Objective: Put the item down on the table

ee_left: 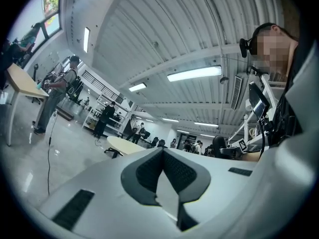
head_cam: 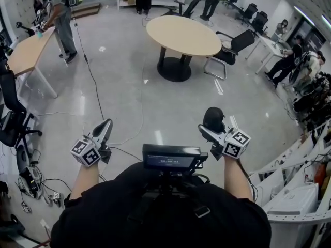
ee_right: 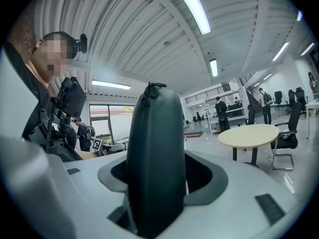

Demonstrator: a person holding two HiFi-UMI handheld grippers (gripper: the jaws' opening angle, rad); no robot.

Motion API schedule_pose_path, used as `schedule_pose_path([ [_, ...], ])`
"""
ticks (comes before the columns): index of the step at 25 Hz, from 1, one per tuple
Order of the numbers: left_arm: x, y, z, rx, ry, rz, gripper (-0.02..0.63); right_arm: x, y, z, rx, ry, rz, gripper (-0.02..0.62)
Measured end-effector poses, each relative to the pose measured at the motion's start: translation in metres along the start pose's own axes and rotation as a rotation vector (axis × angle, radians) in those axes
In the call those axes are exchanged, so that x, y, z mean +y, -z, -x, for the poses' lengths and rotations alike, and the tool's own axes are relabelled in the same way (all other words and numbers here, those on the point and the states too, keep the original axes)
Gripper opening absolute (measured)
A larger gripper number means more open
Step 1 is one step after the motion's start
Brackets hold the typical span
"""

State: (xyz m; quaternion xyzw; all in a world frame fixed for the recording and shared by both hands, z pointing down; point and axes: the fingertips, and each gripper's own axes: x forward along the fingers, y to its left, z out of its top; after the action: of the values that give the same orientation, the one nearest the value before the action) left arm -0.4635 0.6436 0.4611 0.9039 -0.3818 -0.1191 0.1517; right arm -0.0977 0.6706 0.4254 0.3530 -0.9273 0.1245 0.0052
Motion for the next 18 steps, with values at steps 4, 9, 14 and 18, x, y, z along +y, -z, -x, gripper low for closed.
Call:
schedule_pose_path([
  [4,0.027,-0.006,0.018,0.009,-0.009,0.016,-0.003,0.018,-0.005,-0.033,0.018,-0.002,-0.002,0.272],
  [9,0.046,-0.004,0.023,0.017,0.000,0.023,-0.003,0.026,0.001,-0.056,0.039,-0.009,-0.001,0.272],
  [14,0.050,0.003,0.018,0.037,0.003,0.035,-0.003,0.018,0.007,-0.054,0.045,0.000,-0.019,0.270],
  [18,0.045,0.007,0.000,0.050,0.000,0.030,-0.003,-0.004,0.010,-0.051,0.029,-0.004,-0.042,0.270],
])
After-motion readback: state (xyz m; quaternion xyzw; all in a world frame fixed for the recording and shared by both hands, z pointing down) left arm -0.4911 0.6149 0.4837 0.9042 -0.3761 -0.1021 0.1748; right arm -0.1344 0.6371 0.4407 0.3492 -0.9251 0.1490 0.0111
